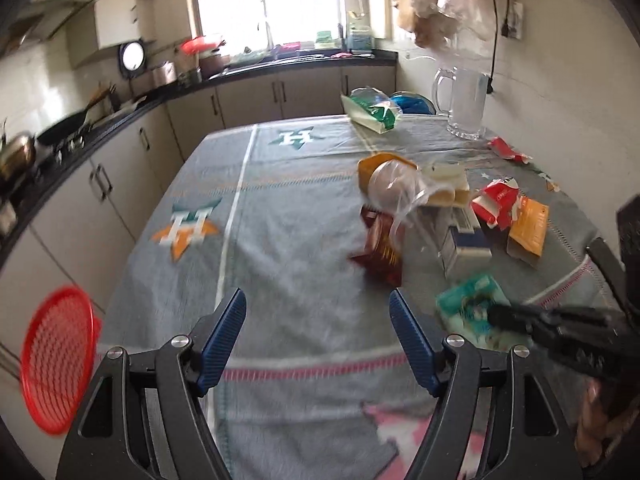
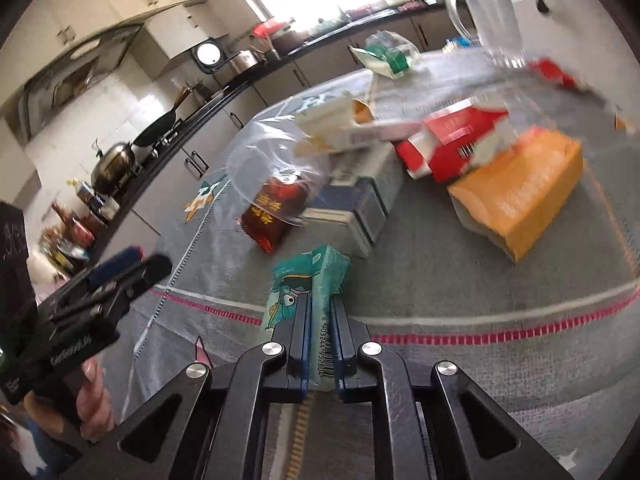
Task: Collect trash
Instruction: 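Grasp the green cartoon snack bag with the right gripper while the left gripper grasps the clear plastic cup, then carry the green snack bag and clear plastic cup over the red basket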
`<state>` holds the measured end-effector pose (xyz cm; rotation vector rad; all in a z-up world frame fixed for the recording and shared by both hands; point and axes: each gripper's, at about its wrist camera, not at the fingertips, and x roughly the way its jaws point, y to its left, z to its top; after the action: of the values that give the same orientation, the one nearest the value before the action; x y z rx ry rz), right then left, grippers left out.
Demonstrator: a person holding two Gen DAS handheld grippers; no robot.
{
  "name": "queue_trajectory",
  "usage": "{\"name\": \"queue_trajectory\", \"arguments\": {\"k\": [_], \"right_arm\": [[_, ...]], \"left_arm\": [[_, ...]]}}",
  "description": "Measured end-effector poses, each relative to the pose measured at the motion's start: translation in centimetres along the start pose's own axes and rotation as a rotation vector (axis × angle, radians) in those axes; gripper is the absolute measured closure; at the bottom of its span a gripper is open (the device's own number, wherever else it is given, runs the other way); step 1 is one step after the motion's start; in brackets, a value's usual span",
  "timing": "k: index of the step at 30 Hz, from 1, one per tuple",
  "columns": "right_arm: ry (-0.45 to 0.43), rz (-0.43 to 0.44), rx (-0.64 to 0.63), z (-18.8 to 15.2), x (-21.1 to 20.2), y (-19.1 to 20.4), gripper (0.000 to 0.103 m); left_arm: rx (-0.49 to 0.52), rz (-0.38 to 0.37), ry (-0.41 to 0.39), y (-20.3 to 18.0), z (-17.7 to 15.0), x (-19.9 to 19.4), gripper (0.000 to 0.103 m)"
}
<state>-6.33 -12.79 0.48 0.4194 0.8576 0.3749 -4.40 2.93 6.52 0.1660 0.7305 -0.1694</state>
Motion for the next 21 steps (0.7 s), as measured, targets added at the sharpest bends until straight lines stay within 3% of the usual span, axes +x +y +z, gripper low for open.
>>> {"name": "queue_trajectory", "arguments": {"k": [2,5,8,11,12,13,15,21], "right_arm": [[-0.006,0.012,0.008,0.0,-0.2,-0.2,0.093],[-0.018,0.02,0.015,-0.1,-0.5,-0.3,0.093],[-0.019,0.032,0.021,-0.1,-0.4,-0.5,0.093],[-0.028,0.045,0.027,-0.1,-0.6,-0.7,0.093],[-0.029,0.049,0.027,-0.1,-0.7,-0.7,0.093],[-0.029,0.053,0.027,-0.1,-0.7,-0.8,0.093],[-0.033,0.057,0.026,-0.1,-0.7,-0.8,0.093],[-0.04,0.064,0.029,-0.4,-1.1,-0.9,0.093]], "left_arm": [[0.03,0.002,0.015,-1.0,1.2,1.3,0.031],[0.042,-0.022,0.035,-2.2,2.7,2.9,0.043],[0.049,-0.07,0.041,-3.4,3.5,3.8,0.044],[0.066,-0.045,0.052,-4.8,4.2,5.5,0.047],[0.065,-0.039,0.055,-5.0,4.3,5.9,0.053],[0.06,-0.027,0.061,-5.1,4.4,6.4,0.069],[0.037,-0.031,0.081,-4.9,4.7,7.3,0.09],[-0.017,-0.037,0.036,-3.6,3.7,5.4,0.096]]}}
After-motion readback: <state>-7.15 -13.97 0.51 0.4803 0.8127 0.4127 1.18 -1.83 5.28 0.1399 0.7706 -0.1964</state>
